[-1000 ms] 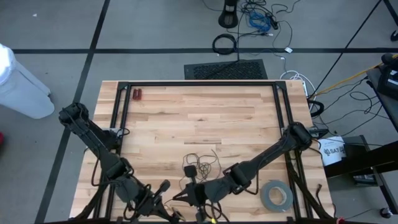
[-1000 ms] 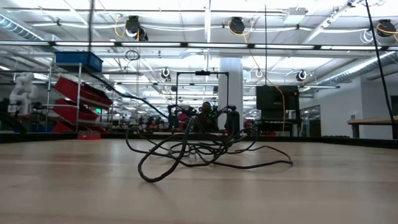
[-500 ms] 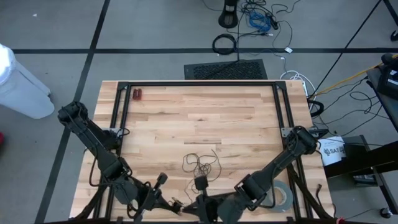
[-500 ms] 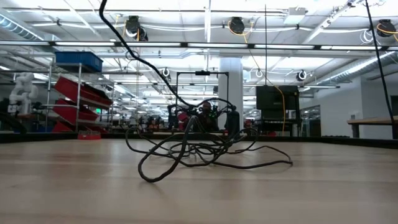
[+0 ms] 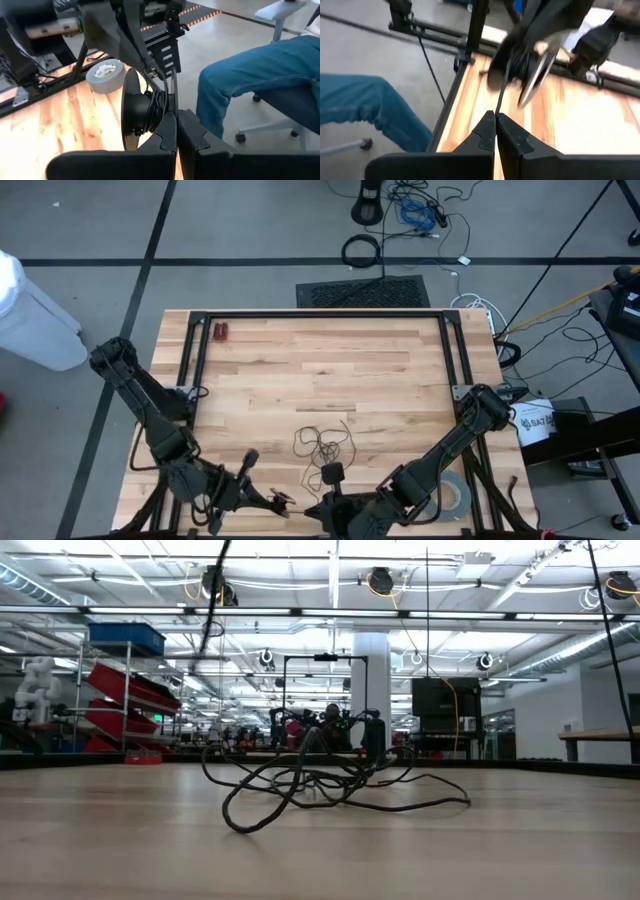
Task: Coil cords
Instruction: Coil the black wire on the spool
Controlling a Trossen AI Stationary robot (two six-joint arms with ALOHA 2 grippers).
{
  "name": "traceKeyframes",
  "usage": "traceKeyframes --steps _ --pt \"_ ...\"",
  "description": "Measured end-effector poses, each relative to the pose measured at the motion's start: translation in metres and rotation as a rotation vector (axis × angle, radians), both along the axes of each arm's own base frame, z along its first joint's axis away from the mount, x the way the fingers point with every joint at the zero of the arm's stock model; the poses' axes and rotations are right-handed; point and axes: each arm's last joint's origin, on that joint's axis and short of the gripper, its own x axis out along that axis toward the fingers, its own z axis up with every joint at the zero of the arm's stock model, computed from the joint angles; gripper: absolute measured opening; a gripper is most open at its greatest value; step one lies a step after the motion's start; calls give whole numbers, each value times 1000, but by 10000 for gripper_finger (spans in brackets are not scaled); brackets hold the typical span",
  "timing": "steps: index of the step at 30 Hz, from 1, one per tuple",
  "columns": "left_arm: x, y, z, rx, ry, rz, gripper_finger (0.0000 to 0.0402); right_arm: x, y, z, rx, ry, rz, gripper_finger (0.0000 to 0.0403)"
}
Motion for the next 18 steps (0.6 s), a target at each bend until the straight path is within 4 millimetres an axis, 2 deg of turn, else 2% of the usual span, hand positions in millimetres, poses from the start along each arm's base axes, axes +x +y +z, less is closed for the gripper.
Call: traceKeyframes --steps 11,18 --pt "-12 13 12 42 -23 57 0 -1 0 -11 -10 76 18 0" --pt "-17 10 12 58 -40 87 0 1 -9 -17 -22 181 77 5"
